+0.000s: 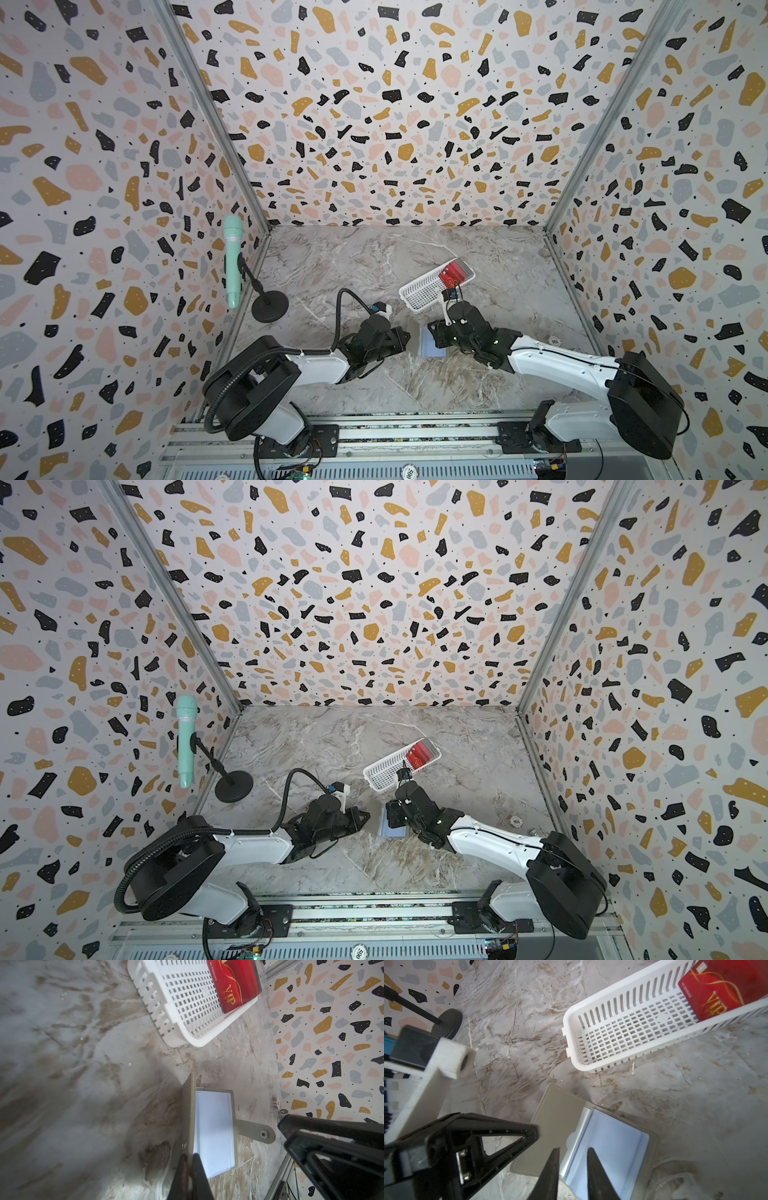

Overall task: Insert credit cards into a card holder
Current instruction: Open the card holder at the center of the table.

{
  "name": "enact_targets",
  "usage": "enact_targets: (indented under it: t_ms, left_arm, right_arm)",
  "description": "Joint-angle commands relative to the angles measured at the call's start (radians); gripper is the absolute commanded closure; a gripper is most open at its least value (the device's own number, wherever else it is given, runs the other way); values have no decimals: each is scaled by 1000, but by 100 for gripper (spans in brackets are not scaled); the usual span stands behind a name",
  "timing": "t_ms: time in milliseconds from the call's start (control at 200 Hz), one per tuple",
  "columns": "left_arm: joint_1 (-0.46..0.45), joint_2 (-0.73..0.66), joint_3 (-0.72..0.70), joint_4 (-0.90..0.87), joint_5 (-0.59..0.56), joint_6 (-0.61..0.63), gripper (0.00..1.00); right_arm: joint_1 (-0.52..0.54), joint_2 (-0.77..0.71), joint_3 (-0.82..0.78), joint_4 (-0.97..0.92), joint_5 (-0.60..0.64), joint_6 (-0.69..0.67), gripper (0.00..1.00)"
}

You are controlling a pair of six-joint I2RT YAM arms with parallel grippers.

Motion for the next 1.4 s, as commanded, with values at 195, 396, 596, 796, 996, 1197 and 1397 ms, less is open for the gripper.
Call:
enact_targets:
  t_ms: [195, 396, 596, 796, 996, 1197, 1397]
  left_arm:
    - [-3, -46, -94, 127, -19, -110, 96]
    - [-31, -53, -109, 152, -54, -146, 95]
    - [-49, -27, -122, 194, -53, -175, 91]
    - [-46, -93, -70, -20, -91, -82, 75]
    - [-12, -177, 21, -268, -135, 31, 68]
    - [-4, -178, 47, -266, -97, 46, 80]
    - [-1, -131, 38, -158, -24, 35, 86]
  right_arm:
    - [48, 147, 105, -111, 43, 1, 74]
    - [71, 235, 140, -160, 51, 10, 71]
    - [86, 297, 151, -168, 60, 20, 63]
    - [99, 339, 173, -190, 80, 2, 52]
    - [111, 369, 181, -212, 103, -11, 44]
    - [120, 382, 186, -220, 113, -17, 43]
    - [124, 382, 181, -214, 120, -16, 44]
